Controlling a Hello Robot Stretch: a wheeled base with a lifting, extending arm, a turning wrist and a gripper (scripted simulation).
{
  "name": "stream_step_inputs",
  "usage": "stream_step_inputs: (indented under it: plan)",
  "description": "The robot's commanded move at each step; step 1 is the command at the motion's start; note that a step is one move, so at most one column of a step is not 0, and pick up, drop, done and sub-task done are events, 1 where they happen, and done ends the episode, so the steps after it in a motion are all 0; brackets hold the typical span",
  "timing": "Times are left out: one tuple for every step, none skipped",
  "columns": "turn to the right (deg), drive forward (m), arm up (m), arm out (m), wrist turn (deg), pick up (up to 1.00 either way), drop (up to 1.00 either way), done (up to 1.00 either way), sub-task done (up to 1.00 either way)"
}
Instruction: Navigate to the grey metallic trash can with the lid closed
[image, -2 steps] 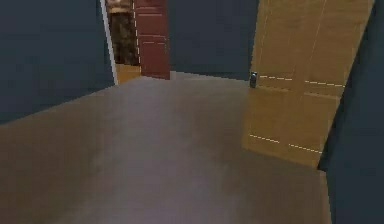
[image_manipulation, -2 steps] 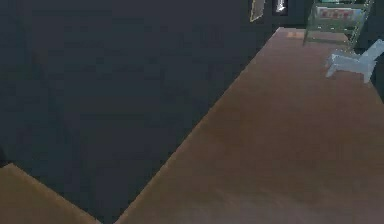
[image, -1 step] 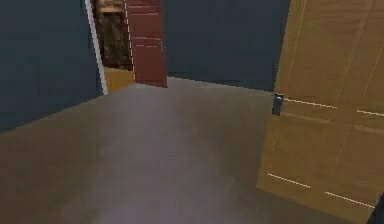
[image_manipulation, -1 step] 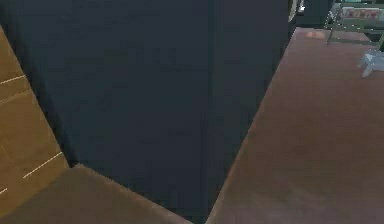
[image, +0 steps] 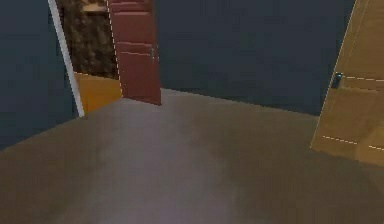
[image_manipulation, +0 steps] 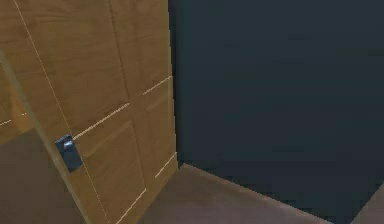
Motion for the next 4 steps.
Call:
stream_step_inputs:
  plan:
    - [-3.0, 0.00, 0.00, 0.00, 0.0, 0.00, 0.00, 0.00, 0.00]
    - [0.0, 0.40, 0.00, 0.00, 0.0, 0.00, 0.00, 0.00, 0.00]
    - [27.0, 0.00, 0.00, 0.00, 0.0, 0.00, 0.00, 0.00, 0.00]
    - [0.0, 0.70, 0.00, 0.00, 0.0, 0.00, 0.00, 0.00, 0.00]
